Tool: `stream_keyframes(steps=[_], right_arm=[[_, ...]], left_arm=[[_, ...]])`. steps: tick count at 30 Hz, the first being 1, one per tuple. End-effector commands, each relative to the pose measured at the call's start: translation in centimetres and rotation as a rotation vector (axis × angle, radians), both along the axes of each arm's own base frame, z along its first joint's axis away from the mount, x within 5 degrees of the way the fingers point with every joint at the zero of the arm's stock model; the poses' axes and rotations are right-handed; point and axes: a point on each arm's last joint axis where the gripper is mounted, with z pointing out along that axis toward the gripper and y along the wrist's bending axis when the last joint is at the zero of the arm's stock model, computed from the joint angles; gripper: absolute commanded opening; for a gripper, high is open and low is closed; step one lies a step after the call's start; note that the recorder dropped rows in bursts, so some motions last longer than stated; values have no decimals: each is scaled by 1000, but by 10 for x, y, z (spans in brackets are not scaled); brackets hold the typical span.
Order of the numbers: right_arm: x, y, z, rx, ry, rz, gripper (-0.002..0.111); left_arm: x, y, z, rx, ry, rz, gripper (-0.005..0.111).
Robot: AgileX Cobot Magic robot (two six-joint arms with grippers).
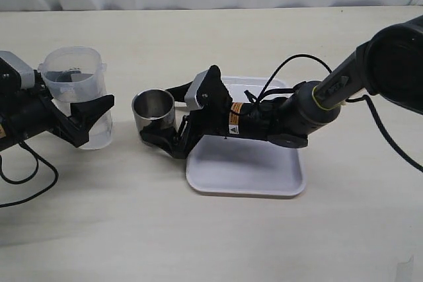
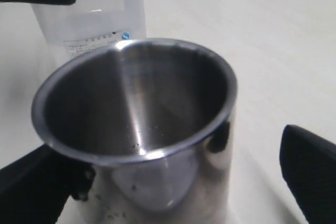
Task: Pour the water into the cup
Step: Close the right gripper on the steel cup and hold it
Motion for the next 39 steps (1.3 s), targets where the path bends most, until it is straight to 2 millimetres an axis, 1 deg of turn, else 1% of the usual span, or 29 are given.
stream_keyframes(steps=[1,5,9,13,22,28,31,35,39], right_arm=[[5,3,2,12,-15,-4,97],[4,6,-2,2,-25,36,97],[-3,17,-9,-19,-17,70,97],[-5,26,-8,-19,-26,88,97],[-2,26,-7,-19,-28,69,97],[6,24,-5,20,-8,-29,97],[6,24,-4,22,-6,-35,97],[5,24,-5,18,-8,-25,97],[6,23,-9,-33,6,-40,97]], left_arm=[[1,-1,1,-7,-7,-9,0],[1,-1,1,-7,-7,-9,0],[1,-1,1,-7,-7,-9,0],[1,-1,1,-7,-7,-9,0],[1,-1,1,-7,-7,-9,0],[1,-1,1,-7,-7,-9,0],[1,-1,1,-7,-7,-9,0],[1,-1,1,-7,-7,-9,0],[1,-1,1,-7,-7,-9,0]])
